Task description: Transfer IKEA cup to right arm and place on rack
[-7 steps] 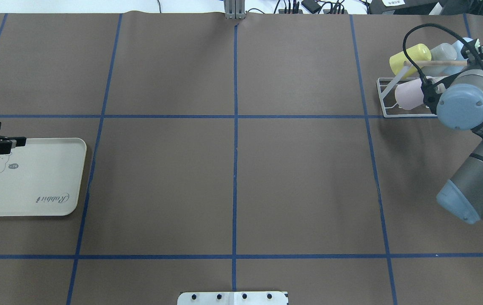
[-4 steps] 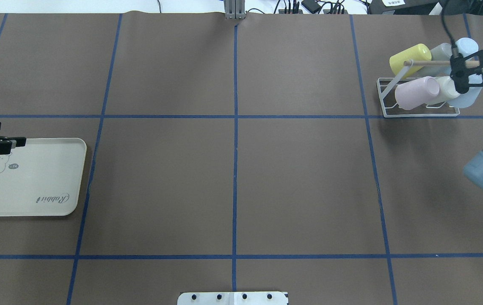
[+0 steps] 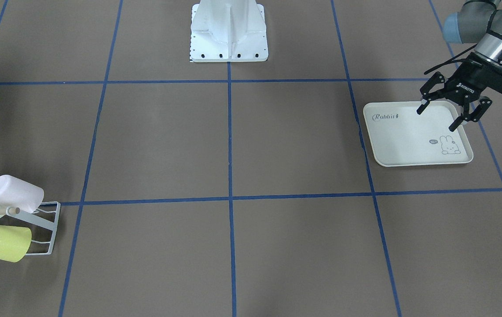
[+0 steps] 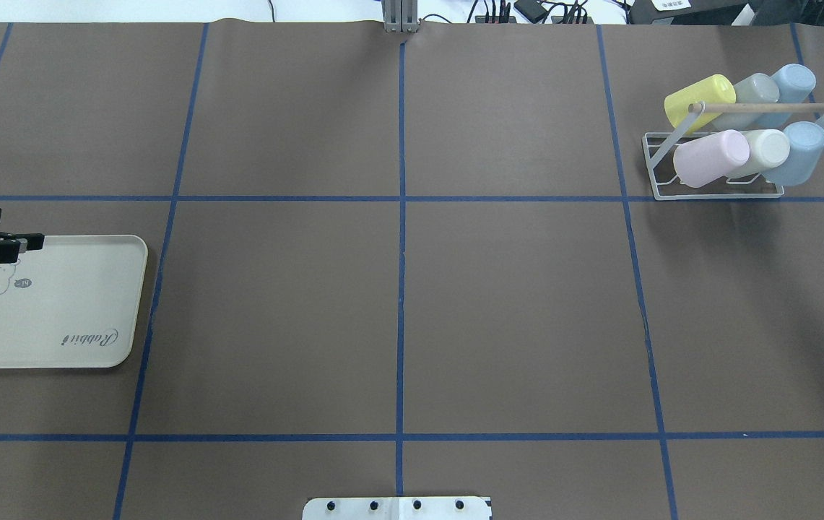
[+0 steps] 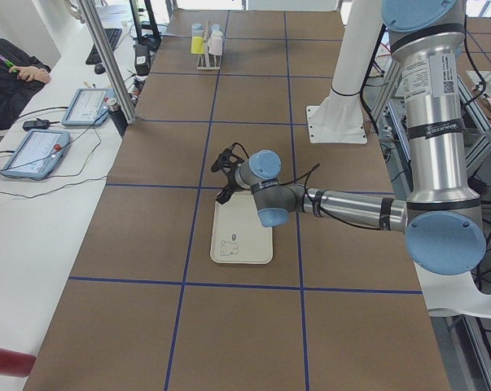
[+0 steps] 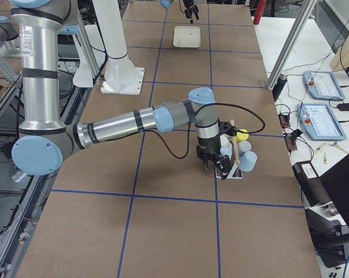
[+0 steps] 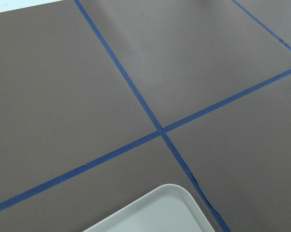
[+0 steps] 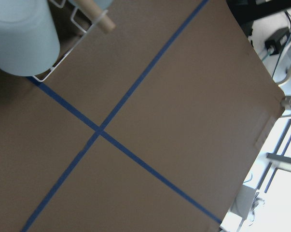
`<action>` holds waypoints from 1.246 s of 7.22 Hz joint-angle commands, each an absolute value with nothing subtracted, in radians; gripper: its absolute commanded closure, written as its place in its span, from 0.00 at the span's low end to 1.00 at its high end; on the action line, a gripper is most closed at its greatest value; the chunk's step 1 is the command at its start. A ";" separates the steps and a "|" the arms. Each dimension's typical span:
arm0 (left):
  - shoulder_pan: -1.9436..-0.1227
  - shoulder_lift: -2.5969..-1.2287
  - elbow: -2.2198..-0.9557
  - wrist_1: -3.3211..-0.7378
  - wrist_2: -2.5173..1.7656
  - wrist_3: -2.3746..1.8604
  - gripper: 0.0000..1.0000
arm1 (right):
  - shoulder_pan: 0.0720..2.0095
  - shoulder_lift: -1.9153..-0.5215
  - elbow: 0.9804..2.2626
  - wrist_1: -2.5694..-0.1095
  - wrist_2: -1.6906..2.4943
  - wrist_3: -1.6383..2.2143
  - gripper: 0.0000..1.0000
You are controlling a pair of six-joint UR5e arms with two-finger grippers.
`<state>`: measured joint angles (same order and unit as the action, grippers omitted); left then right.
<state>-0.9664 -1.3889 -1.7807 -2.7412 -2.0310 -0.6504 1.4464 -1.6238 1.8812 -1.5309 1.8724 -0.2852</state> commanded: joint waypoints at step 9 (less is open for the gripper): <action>-1.344 -1.339 -1.623 -2.513 -2.352 -0.388 0.00 | 1.545 -1.732 1.781 -1.621 2.309 0.098 0.00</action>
